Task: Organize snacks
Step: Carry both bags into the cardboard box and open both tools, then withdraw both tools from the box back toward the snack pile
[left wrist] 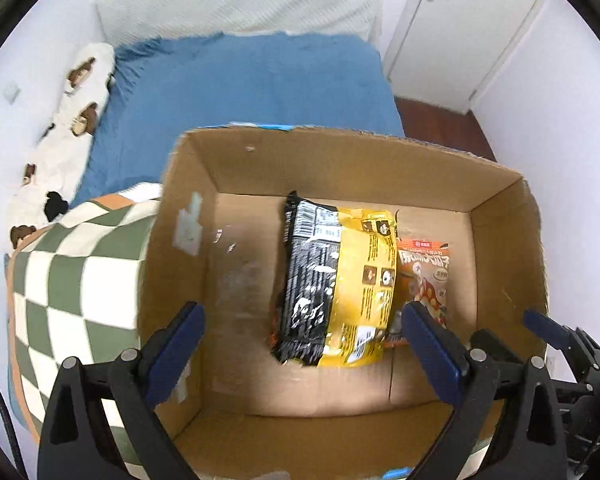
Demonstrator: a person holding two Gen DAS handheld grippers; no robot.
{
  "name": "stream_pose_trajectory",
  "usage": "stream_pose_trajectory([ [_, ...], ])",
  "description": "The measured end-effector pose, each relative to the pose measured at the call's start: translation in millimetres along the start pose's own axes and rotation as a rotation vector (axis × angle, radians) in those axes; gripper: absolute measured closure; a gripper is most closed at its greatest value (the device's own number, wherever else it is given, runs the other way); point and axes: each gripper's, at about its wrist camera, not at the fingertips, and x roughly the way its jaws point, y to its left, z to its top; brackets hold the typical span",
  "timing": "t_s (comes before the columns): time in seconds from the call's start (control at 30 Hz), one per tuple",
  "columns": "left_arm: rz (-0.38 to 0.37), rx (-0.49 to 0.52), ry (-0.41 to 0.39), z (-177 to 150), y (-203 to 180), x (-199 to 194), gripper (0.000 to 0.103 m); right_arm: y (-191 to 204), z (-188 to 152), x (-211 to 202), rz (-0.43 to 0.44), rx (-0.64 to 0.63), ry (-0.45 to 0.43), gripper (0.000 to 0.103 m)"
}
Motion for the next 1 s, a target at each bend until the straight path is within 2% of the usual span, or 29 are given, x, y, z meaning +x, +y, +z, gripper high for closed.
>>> stream_pose_trajectory([
  [0.13,0.031,0.018,-0.076,-21,1,-22,0.003,0,-26,-25,-0.029,-0.013,-0.059,0.009],
  [0.37,0.072,0.061,-0.166,-59,-3,-55,0.003,8,-69,-62,-0.059,-0.038,-0.149,0.009],
  [0.67,0.070,0.070,-0.253,-92,-4,-97,0.003,11,-108,-111,-0.065,-0.032,-0.256,0.009],
  [0.87,0.055,0.062,-0.284,-113,-1,-119,0.003,12,-127,-140,-0.047,-0.020,-0.298,0.009],
  [1.0,0.041,0.038,-0.263,-137,3,-129,0.003,11,-152,-151,0.015,0.008,-0.272,0.009],
])
